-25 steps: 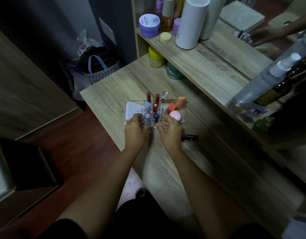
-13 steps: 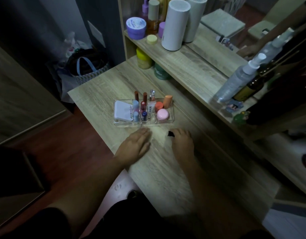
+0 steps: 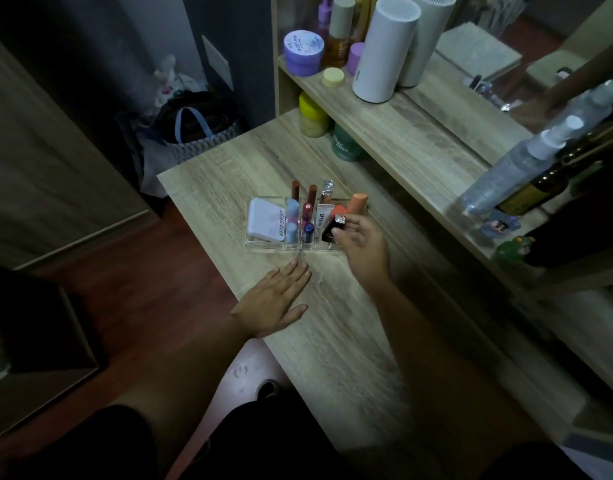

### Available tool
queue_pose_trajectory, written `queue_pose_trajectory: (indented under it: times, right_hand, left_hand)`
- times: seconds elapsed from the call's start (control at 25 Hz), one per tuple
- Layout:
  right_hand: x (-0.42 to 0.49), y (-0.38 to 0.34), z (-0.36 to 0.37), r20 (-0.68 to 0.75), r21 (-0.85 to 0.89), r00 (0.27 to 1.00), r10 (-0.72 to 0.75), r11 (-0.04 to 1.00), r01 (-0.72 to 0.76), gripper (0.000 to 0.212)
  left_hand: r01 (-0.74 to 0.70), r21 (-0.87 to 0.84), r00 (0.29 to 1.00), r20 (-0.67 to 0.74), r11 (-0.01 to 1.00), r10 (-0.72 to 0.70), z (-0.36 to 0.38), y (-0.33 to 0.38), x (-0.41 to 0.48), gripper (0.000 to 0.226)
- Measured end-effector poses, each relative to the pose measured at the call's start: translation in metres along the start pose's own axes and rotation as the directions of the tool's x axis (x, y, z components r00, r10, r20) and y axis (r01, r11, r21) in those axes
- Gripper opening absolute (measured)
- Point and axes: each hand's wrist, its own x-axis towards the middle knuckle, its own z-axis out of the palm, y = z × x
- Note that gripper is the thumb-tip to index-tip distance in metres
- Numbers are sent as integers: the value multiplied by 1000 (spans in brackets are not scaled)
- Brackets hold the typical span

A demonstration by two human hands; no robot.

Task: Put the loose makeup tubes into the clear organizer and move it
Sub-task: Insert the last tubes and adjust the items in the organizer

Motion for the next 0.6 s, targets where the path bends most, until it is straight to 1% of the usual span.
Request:
queue_pose_trajectory:
  times: [0.12,0.36,0.6]
  right_hand:
    - [1,5,9,-13,-50,1000,-9,999,8,29]
    - [5,13,16,40,-179,998,-55,982,61,32]
    - [4,17,23,0,-282,996,-93,955,89,32]
  left_hand:
    - [1,-18,1000,-4,1000,-1,0,-1,0,67]
    - [-6,-34,999,-34,999,5,-1,1,0,66]
    - [-11,-27,998,-64,1000,9,1,0,0,66]
